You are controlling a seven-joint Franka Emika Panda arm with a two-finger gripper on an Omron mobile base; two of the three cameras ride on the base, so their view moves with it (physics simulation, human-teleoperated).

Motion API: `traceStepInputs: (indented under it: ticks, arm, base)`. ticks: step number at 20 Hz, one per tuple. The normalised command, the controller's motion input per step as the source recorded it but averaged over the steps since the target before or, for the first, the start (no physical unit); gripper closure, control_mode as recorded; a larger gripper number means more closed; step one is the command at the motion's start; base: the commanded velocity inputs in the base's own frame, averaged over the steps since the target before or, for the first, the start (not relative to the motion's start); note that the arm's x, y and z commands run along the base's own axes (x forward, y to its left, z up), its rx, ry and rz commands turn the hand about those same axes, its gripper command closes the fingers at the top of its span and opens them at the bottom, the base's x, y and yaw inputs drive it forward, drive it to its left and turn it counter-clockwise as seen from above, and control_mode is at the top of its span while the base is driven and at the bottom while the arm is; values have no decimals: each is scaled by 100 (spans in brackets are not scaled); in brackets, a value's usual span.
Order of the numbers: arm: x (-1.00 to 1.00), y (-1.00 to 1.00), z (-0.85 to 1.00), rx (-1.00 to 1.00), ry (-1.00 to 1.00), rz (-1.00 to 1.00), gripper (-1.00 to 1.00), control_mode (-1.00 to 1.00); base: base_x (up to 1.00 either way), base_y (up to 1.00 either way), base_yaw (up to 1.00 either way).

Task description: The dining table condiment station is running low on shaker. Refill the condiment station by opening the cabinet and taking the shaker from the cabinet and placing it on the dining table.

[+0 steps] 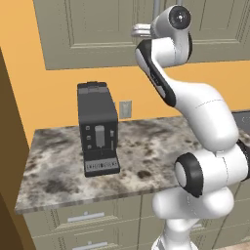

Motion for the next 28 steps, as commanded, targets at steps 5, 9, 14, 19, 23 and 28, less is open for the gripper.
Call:
traceStepInputs:
  ticks: [5, 9, 14, 19, 23, 28]
  arm:
    - [-22, 2, 0, 0, 0, 3, 100, -100]
    - [-79, 39, 18, 0, -15, 14, 100, -100]
    - [-74, 79, 38, 0, -13, 10, 100, -100]
    - [-75, 98, 56, -1, -5, 8, 100, -100]
    - [-78, 100, 66, -4, 0, 3, 100, -100]
    - [-85, 100, 71, -8, 0, 0, 100, -100]
  base:
    - [0, 0, 0]
    - [0, 0, 0]
    - [0, 0, 0]
    - [0, 0, 0]
    - [0, 0, 0]
    - [0, 0, 0]
